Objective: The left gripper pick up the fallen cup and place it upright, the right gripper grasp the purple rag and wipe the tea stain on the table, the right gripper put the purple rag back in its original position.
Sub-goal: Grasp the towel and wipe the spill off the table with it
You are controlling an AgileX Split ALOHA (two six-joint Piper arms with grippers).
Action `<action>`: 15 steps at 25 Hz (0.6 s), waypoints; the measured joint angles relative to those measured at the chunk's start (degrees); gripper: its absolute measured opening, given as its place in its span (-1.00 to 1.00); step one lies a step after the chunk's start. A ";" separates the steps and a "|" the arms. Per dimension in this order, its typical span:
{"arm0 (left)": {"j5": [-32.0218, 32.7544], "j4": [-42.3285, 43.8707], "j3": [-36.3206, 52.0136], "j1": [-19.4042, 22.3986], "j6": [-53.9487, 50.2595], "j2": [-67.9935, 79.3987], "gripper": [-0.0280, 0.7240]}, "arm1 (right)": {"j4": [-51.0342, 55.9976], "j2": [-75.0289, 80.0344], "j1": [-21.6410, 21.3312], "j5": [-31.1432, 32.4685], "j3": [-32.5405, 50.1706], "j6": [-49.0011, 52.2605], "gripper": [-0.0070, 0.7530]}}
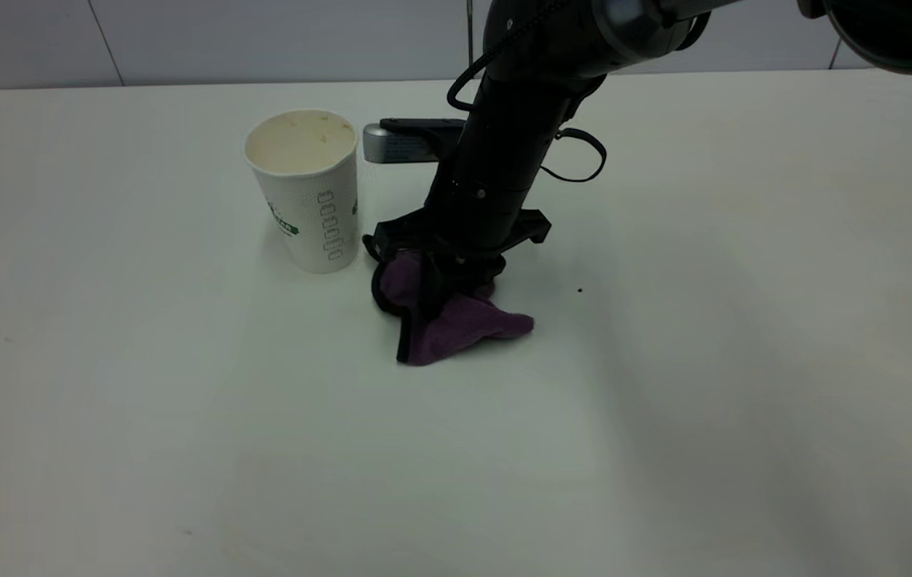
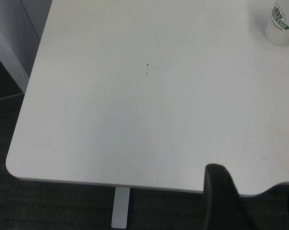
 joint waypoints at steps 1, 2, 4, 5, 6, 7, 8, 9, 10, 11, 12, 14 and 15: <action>0.00 0.00 0.00 0.00 0.00 0.00 0.08 | -2.48 -0.22 0.00 1.39 0.00 2.45 -0.79; 0.00 0.00 0.00 0.00 0.00 0.00 0.08 | -5.34 -0.40 0.00 2.69 -0.04 5.00 -0.79; 0.00 0.00 0.00 0.00 0.00 0.00 0.08 | -10.96 -0.69 0.00 4.87 -0.12 9.57 -0.79; 0.00 0.00 0.00 0.00 0.00 0.00 0.08 | -14.14 -0.82 -0.12 5.48 -0.12 11.81 -0.79; 0.00 0.00 0.00 0.00 0.05 0.00 0.08 | -17.09 -0.83 -0.37 5.85 -0.12 13.44 -0.79; 0.00 0.00 0.00 0.00 0.05 0.00 0.08 | -19.42 -0.87 -0.73 5.84 -0.12 15.09 -0.79; 0.00 0.00 0.00 0.00 0.05 0.00 0.08 | -22.00 -0.89 -1.22 5.51 -0.18 16.41 -0.79; 0.00 0.00 0.00 0.00 0.05 0.00 0.08 | -24.12 -0.89 -1.61 4.85 -0.40 17.27 -0.79; 0.00 0.00 0.00 0.00 0.05 0.00 0.08 | -25.68 -0.89 -2.15 3.81 -0.52 17.67 -0.79; 0.00 0.00 0.00 0.00 0.05 0.00 0.08 | -26.42 -0.89 -2.67 2.08 -0.68 17.84 -0.79; 0.00 0.00 0.00 0.00 0.05 0.00 0.08 | -26.75 -0.89 -3.05 0.66 -0.76 17.84 -0.79; 0.00 0.00 0.00 0.00 0.05 0.00 0.08 | -25.64 -0.84 -3.56 -2.07 -0.76 16.28 -0.79; 0.00 0.00 0.00 0.00 0.05 0.00 0.08 | -24.23 -0.84 -3.71 -2.77 -0.76 14.66 -0.79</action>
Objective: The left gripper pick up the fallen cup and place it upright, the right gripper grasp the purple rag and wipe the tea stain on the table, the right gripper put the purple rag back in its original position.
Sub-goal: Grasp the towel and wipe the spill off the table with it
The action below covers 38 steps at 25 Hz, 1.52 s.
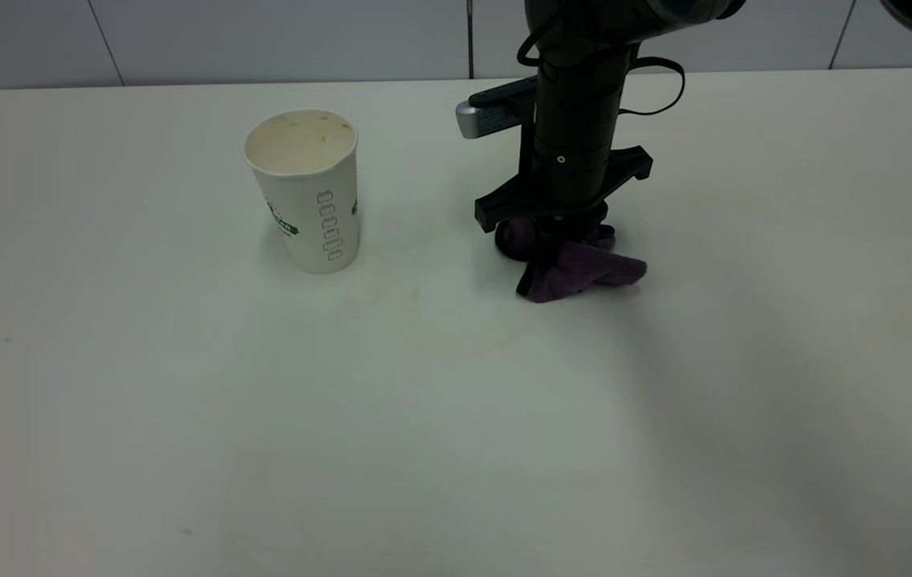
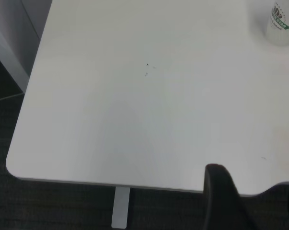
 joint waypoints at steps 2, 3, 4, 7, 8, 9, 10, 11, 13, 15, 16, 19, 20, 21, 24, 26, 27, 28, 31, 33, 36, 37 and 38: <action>0.00 0.00 0.00 0.00 0.00 0.00 0.08 | 4.88 0.06 -0.31 -1.47 0.00 -4.39 -0.79; 0.00 0.00 0.00 0.00 0.00 0.00 0.08 | 7.68 0.06 -0.38 -1.73 -0.05 -7.32 -0.79; 0.00 0.00 0.00 0.00 0.00 0.00 0.08 | 10.74 0.10 -0.38 -1.55 -0.05 -9.71 -0.79; 0.00 0.00 0.00 0.00 0.00 0.00 0.08 | 20.06 0.53 -0.08 1.45 -0.11 -16.23 -0.79; 0.00 0.00 0.00 0.00 0.00 0.00 0.08 | 21.10 0.58 0.00 2.73 -0.11 -16.90 -0.79; 0.00 0.00 0.00 0.00 0.00 0.00 0.08 | 21.37 0.58 0.05 4.26 -0.11 -17.26 -0.79; 0.00 0.00 0.00 0.00 0.00 0.00 0.08 | 21.18 0.64 0.05 5.73 -0.11 -17.23 -0.79; 0.00 0.00 0.00 0.00 0.00 0.00 0.08 | 20.74 0.64 -0.16 6.88 -0.11 -16.96 -0.80; 0.00 0.00 0.00 0.00 0.00 0.00 0.08 | 19.69 0.64 -1.03 9.31 -0.11 -15.64 -0.80; 0.00 0.00 0.00 0.00 0.00 0.00 0.08 | 18.59 0.64 -2.64 11.22 -0.11 -14.25 -0.80; 0.00 0.00 0.00 0.00 0.00 0.00 0.08 | 18.26 0.64 -3.90 11.69 -0.11 -13.77 -0.80; 0.00 0.00 0.00 0.00 0.00 0.00 0.08 | 17.56 0.64 -8.59 13.00 -0.11 -12.92 -0.80; 0.00 0.00 0.00 0.00 0.00 0.00 0.08 | 17.45 0.64 -10.41 13.22 -0.11 -12.83 -0.80; 0.00 0.00 0.00 0.00 0.00 0.00 0.08 | 17.34 0.59 -12.30 13.45 -0.11 -12.83 -0.80; 0.00 0.00 0.00 0.00 0.00 0.00 0.08 | 15.74 0.59 -17.41 13.86 -0.11 -12.83 -0.80; 0.00 0.00 0.00 0.00 0.00 0.00 0.08 | 14.89 0.54 -20.48 14.34 -0.23 -12.83 -0.80; 0.00 0.00 0.00 0.00 0.00 0.00 0.08 | 14.64 0.54 -21.80 14.41 -0.23 -12.83 -0.80; 0.00 0.00 0.00 0.00 0.00 0.00 0.08 | 14.31 0.47 -23.59 14.59 -0.23 -12.83 -0.80; 0.00 0.00 0.00 0.00 0.00 0.00 0.08 | 13.06 0.42 -27.36 14.59 -0.23 -12.83 -0.80; 0.00 0.00 0.00 0.00 0.00 0.00 0.08 | 12.56 0.41 -29.26 14.59 -0.23 -12.94 -0.80; 0.00 0.00 0.00 0.00 0.00 0.00 0.08 | 12.27 0.38 -30.93 14.69 -0.23 -13.30 -0.77; 0.00 0.00 0.00 0.00 0.00 0.00 0.08 | 12.27 0.38 -31.04 14.71 -0.28 -13.30 -0.73; 0.00 0.00 0.00 0.00 0.00 0.00 0.08 | 12.27 0.33 -31.03 14.75 -0.28 -13.30 -0.67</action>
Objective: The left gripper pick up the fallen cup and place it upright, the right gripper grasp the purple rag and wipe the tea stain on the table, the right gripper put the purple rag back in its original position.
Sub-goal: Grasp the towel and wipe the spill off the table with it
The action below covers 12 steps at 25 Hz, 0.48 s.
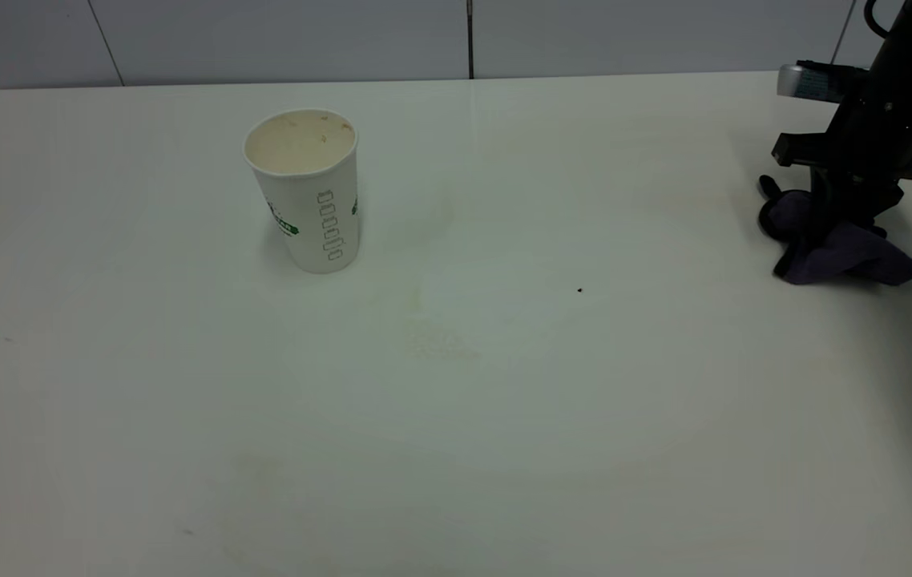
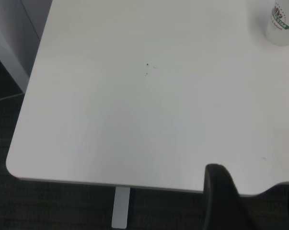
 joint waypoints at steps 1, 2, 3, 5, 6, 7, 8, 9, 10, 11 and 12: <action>0.00 0.00 0.00 0.00 0.00 0.00 0.08 | 0.08 -0.11 0.00 0.00 0.00 -0.04 -0.56; 0.00 0.00 0.00 0.00 0.00 0.00 0.08 | 0.12 -0.24 0.00 0.00 0.00 -0.24 -0.39; 0.00 0.00 0.00 0.00 0.00 0.00 0.08 | 0.12 -0.37 0.00 0.00 0.00 -0.89 -0.22; 0.00 0.00 0.00 0.00 0.00 0.00 0.08 | -0.12 -1.03 0.00 0.06 0.17 -3.06 0.32; 0.00 0.00 0.00 0.00 0.00 0.00 0.08 | -0.44 -1.50 0.00 0.00 0.37 -4.31 0.59; 0.00 0.00 0.00 0.00 0.00 0.00 0.08 | -0.64 -1.92 0.00 0.28 0.46 -5.01 0.75; 0.00 0.00 0.00 0.00 0.00 0.00 0.08 | -0.64 -2.57 -0.07 0.69 0.58 -5.58 0.83; 0.00 0.00 0.00 0.00 0.00 0.00 0.08 | -0.59 -3.47 -0.14 1.33 0.58 -5.89 0.88; 0.00 0.00 0.00 0.00 0.00 0.00 0.08 | -0.59 -4.74 -0.14 2.44 0.63 -6.10 0.91; 0.00 0.00 0.00 0.00 0.00 0.00 0.08 | -0.59 -6.05 -0.16 3.48 0.62 -6.10 0.92; 0.00 0.00 0.00 0.00 0.00 0.00 0.08 | -0.59 -7.74 -0.16 5.11 0.62 -6.15 0.93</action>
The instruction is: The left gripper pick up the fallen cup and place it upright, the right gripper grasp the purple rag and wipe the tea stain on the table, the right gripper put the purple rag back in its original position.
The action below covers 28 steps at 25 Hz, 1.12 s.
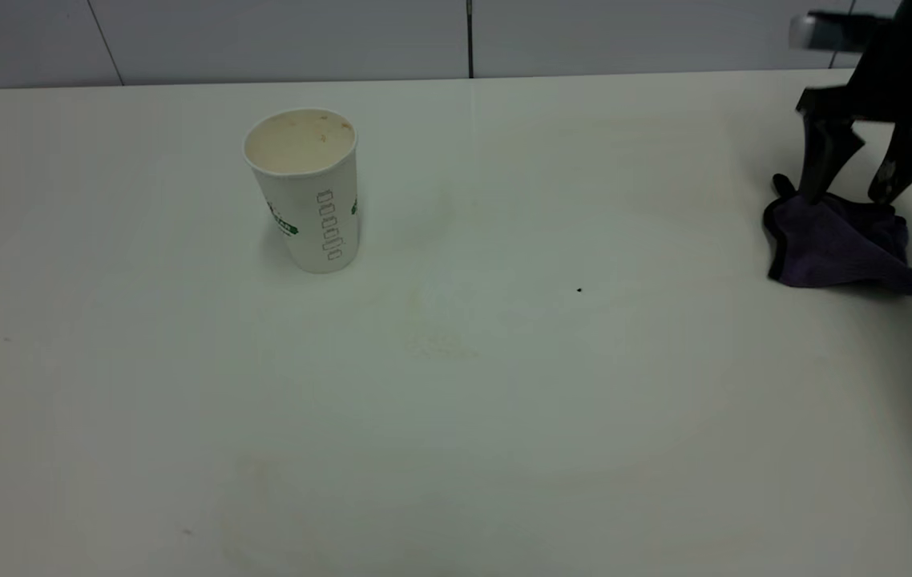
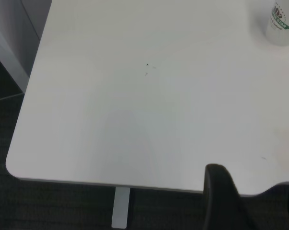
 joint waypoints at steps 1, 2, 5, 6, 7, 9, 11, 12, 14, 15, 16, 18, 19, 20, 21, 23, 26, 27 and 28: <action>0.00 0.00 0.00 0.00 0.00 0.00 0.08 | 0.00 -1.55 0.00 1.28 0.00 0.00 0.93; 0.00 0.00 0.00 0.00 0.00 0.00 0.08 | 0.00 -3.40 0.00 2.36 0.00 0.14 0.93; 0.00 0.00 0.00 0.00 0.00 0.00 0.08 | 0.05 -8.61 0.00 3.52 0.49 0.81 0.93; 0.00 0.00 0.00 0.00 0.00 0.00 0.08 | 0.05 -10.57 0.00 3.73 0.99 1.04 0.93; 0.00 0.00 0.00 0.00 0.00 0.00 0.08 | 0.10 -12.32 0.08 3.88 1.48 1.16 0.93; 0.00 0.00 0.00 0.00 0.00 0.00 0.08 | -0.04 -17.24 0.64 3.96 3.66 1.53 0.93; 0.00 0.00 0.00 0.00 0.00 0.00 0.08 | -0.51 -23.50 1.90 4.02 7.61 1.77 0.93; 0.00 0.00 0.00 0.00 0.00 0.00 0.08 | -0.84 -26.43 2.48 4.02 9.79 2.07 0.93; 0.00 0.00 0.00 0.00 0.00 0.00 0.08 | -1.74 -34.39 3.80 4.12 16.20 2.62 0.93; 0.00 0.00 0.00 0.00 0.00 0.00 0.08 | -1.96 -38.01 4.29 4.20 19.25 2.82 0.93; 0.00 0.00 0.00 0.00 0.00 0.00 0.08 | -2.14 -43.37 4.78 4.43 23.03 2.95 0.93; 0.00 0.00 0.00 0.00 0.00 0.00 0.08 | -2.35 -51.47 5.52 4.71 29.83 3.01 0.93; 0.00 0.00 0.00 0.00 0.00 0.00 0.08 | -2.35 -57.35 5.75 4.84 33.99 3.21 0.93; 0.00 0.00 0.00 0.00 0.00 0.00 0.08 | -2.35 -61.57 5.86 4.90 36.83 3.57 0.93; 0.00 0.00 0.00 0.00 -0.03 0.00 0.08 | -2.40 -66.63 5.97 4.98 40.13 4.17 0.93; 0.00 0.00 0.00 0.00 -0.03 0.00 0.08 | -2.76 -76.52 5.97 5.27 46.53 5.12 0.92; 0.00 0.00 0.00 0.00 -0.03 0.00 0.08 | -4.43 -90.29 5.97 5.68 55.20 6.20 0.92; 0.00 0.00 0.00 0.00 -0.03 0.00 0.08 | -4.87 -94.43 5.97 5.80 57.72 6.66 0.92; 0.00 0.00 0.00 0.00 -0.03 0.00 0.08 | -5.48 -98.55 5.97 5.79 60.64 7.45 0.91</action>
